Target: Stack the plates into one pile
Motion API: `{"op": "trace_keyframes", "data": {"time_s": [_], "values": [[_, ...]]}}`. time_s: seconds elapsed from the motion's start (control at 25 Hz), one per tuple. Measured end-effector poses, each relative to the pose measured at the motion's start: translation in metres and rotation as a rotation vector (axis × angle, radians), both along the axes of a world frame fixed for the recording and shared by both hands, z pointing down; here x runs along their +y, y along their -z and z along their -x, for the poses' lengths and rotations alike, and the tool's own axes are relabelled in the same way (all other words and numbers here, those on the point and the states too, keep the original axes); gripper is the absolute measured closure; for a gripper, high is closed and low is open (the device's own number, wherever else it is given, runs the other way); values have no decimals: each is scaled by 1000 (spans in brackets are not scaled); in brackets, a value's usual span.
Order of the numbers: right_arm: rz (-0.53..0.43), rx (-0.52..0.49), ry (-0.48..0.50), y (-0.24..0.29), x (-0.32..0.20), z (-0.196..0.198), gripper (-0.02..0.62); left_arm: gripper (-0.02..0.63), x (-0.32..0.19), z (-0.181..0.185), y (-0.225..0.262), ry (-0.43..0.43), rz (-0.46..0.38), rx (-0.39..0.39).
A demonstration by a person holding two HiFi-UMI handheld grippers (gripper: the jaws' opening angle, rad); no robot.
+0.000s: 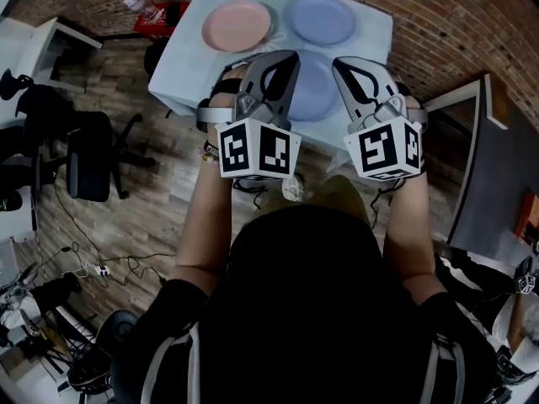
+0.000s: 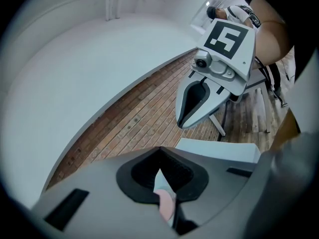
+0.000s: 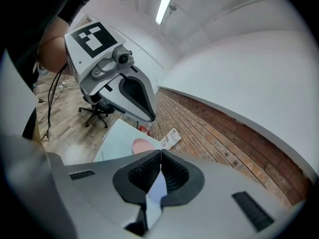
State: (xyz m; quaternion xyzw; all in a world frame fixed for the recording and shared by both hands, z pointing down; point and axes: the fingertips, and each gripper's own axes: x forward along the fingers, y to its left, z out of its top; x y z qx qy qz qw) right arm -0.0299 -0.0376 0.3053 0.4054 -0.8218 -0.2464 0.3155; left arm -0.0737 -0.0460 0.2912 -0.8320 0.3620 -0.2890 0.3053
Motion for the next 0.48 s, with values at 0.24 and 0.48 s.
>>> {"op": "trace_keyframes", "data": {"time_s": [0.24, 0.48], "values": [[15, 11, 42, -5, -10, -4, 560, 584, -11, -2, -7, 46, 15, -8], [45, 4, 81, -1, -24, -11, 560, 583, -24, -14, -2, 78, 23, -29]]}}
